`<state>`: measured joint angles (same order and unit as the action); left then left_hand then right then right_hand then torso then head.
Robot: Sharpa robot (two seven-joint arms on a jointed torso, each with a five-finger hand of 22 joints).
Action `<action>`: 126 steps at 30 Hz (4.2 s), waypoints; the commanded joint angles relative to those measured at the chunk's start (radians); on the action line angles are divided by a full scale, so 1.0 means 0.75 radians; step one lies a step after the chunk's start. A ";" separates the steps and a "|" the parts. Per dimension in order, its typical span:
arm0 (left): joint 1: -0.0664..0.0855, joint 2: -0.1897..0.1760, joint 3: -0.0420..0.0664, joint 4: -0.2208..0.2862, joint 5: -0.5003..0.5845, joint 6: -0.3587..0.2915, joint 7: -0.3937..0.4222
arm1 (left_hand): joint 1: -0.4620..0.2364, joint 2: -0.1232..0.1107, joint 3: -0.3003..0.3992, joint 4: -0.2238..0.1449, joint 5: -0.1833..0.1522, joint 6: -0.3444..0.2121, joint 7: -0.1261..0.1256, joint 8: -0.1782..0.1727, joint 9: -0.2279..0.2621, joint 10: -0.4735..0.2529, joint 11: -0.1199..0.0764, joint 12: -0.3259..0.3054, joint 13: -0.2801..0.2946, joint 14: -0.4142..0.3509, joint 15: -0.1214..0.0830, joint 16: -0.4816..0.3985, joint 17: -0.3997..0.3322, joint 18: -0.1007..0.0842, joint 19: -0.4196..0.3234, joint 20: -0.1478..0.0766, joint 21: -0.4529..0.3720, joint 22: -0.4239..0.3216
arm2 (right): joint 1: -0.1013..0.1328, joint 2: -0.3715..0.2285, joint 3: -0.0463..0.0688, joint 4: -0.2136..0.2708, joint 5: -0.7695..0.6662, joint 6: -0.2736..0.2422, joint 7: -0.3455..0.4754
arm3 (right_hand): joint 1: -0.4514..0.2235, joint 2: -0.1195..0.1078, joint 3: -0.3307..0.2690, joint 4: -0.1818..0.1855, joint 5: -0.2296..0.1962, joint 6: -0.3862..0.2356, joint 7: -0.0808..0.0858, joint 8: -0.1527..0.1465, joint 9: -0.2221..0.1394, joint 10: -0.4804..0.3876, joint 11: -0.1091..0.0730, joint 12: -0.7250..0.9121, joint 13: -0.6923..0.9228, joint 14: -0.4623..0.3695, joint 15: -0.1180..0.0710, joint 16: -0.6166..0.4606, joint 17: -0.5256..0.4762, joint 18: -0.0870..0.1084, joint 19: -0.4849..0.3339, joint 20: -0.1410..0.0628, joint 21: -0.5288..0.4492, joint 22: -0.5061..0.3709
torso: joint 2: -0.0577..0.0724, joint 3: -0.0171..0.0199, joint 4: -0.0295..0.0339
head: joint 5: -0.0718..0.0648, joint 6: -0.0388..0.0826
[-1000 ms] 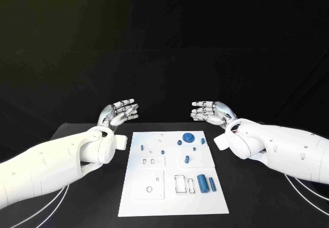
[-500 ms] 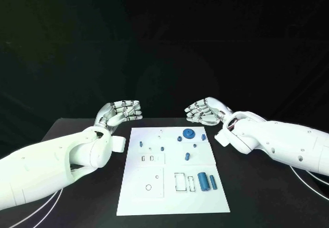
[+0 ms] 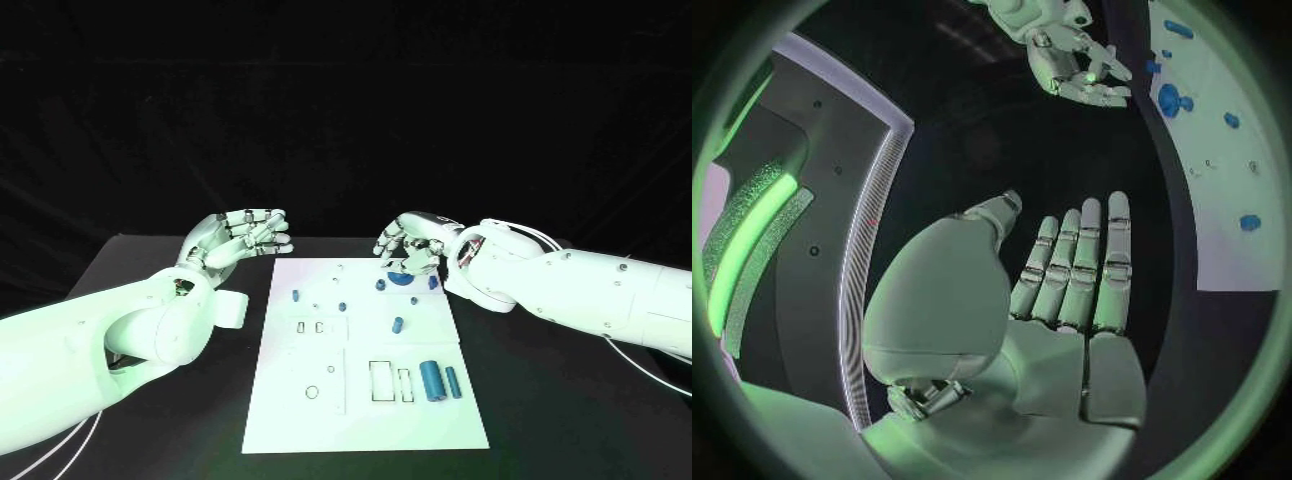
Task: Assemble the parts on the task board
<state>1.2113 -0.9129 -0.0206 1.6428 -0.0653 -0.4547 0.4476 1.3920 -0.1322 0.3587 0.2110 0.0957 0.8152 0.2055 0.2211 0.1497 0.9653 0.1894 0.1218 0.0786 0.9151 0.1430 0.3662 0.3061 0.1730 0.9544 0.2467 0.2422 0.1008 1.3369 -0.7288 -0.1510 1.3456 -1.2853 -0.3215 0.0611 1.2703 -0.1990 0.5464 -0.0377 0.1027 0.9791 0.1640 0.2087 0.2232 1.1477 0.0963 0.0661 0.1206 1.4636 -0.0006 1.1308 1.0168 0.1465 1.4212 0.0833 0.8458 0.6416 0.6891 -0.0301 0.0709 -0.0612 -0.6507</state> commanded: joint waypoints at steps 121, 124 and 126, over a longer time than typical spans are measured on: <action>0.058 -0.049 0.006 0.078 0.030 0.069 -0.006 | -0.003 0.020 -0.027 0.030 -0.008 -0.020 0.059 0.005 -0.002 -0.024 0.015 -0.031 -0.007 -0.153 0.019 0.141 0.081 0.011 -0.030 0.012 0.021 0.008 | -0.011 0.282 0.011 -0.179 -0.399 -0.217 -0.379 | 0.056 0.087 0.103 0.002 -0.001 0.099 -0.065 0.152 0.224 0.154 -0.063 0.032 0.119 0.060 -0.040 0.331 0.263 -0.125 0.085 -0.018 0.733 0.901 | 0.127 -0.0179 0.0549 | -0.022 0.046; 0.058 -0.048 0.006 0.078 0.030 0.067 -0.005 | -0.003 0.020 -0.027 0.030 -0.008 -0.020 0.059 0.005 -0.002 -0.024 0.015 -0.031 -0.007 -0.153 0.019 0.141 0.081 0.011 -0.030 0.012 0.021 0.008 | -0.011 0.294 0.011 -0.193 -0.399 -0.214 -0.377 | 0.056 0.086 0.102 0.002 0.000 0.097 -0.065 0.152 0.225 0.153 -0.063 0.031 0.119 0.060 -0.040 0.331 0.263 -0.125 0.084 -0.018 0.731 0.899 | 0.128 -0.0162 0.0546 | -0.017 0.047; 0.058 -0.048 0.006 0.077 0.030 0.066 -0.005 | -0.003 0.020 -0.027 0.030 -0.008 -0.020 0.059 0.005 -0.002 -0.024 0.015 -0.031 -0.007 -0.153 0.019 0.141 0.081 0.011 -0.030 0.012 0.021 0.008 | -0.012 0.300 0.011 -0.200 -0.399 -0.212 -0.376 | 0.056 0.086 0.102 0.002 0.000 0.097 -0.065 0.152 0.225 0.153 -0.063 0.031 0.119 0.060 -0.040 0.331 0.263 -0.125 0.084 -0.018 0.731 0.899 | 0.127 -0.0157 0.0552 | -0.015 0.048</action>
<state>1.2532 -0.9511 -0.0173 1.6981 -0.0456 -0.4199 0.4384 1.3840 -0.1240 0.3381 0.2318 0.0928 0.8058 0.2071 0.2210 0.1491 0.9525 0.2020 0.1043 0.0744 0.8057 0.1591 0.4685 0.3661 0.1702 0.9307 0.2557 0.2543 0.1057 1.3280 -0.5068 -0.1433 1.1990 -1.5709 -0.4977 -0.2212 1.2939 -0.1589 0.6264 -0.0398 0.0989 1.0536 0.1168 0.3156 0.3480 1.2223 0.0837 0.0892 0.2000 1.4666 -0.0217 1.3731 1.2152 0.0686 1.4680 0.0767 1.3911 1.3076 0.7843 -0.0431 0.1122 -0.0749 -0.6154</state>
